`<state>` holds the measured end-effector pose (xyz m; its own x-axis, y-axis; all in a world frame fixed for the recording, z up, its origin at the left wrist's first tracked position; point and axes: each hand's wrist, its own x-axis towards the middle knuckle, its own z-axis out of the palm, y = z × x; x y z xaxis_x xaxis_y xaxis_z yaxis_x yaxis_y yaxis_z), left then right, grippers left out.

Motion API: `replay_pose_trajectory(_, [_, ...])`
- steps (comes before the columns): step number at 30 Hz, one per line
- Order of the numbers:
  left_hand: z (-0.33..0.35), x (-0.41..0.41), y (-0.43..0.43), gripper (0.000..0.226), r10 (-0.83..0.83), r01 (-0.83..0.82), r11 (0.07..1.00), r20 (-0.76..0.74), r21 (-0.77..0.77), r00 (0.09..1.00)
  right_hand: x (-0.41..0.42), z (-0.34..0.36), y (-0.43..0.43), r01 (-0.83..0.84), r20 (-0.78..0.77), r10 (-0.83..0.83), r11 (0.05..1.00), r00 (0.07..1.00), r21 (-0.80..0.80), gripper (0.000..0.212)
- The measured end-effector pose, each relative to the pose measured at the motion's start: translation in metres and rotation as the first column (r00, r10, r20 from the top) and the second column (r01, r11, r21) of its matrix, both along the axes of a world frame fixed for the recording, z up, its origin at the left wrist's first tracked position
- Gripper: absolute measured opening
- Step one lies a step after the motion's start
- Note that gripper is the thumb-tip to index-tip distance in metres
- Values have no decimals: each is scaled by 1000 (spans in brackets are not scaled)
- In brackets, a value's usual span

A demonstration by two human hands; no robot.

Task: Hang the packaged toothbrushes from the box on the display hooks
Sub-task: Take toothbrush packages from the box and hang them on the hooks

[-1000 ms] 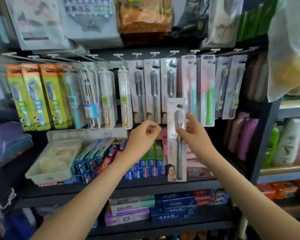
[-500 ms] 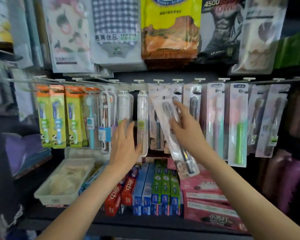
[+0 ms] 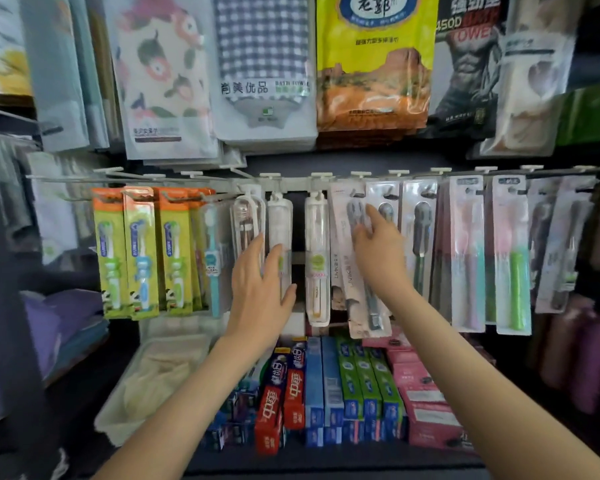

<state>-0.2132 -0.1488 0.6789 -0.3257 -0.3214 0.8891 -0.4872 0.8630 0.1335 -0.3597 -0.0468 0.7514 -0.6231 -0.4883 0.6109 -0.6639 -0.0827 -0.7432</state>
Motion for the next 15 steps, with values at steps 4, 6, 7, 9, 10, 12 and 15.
replay_pose_trajectory(4, [0, 11, -3, 62, -9, 9, 1000, -6, 12, 1000, 3, -2, -8, 84, -26, -84, 996, 996, 28, 49])
replay_pose_trajectory(6, [-4, 18, -7, 59, -8, 8, 1000, 4, 1, 1000, 7, -6, -10, 122, -58, -119, 991, 991, 52, 50])
replay_pose_trajectory(7, [-6, 23, -9, 59, -6, 6, 1000, 5, -8, 1000, 9, -9, -11, 148, -88, -142, 987, 986, 66, 51])
replay_pose_trajectory(9, [-11, 33, -15, 60, 8, -8, 1000, 4, -7, 1000, 10, -18, -13, 207, -154, -194, 975, 969, 79, 52])
replay_pose_trajectory(10, [-13, 39, -18, 62, 15, -15, 1000, 5, -3, 1000, 10, -22, -15, 233, -178, -217, 969, 960, 75, 53])
replay_pose_trajectory(12, [-17, 52, -25, 65, 28, -28, 1000, 7, -3, 1000, 10, -32, -18, 277, -198, -259, 959, 945, 67, 54])
replay_pose_trajectory(15, [-24, 79, -39, 65, 59, -59, 998, 2, 31, 998, 26, -45, -24, 356, -254, -339, 934, 906, 22, 60])
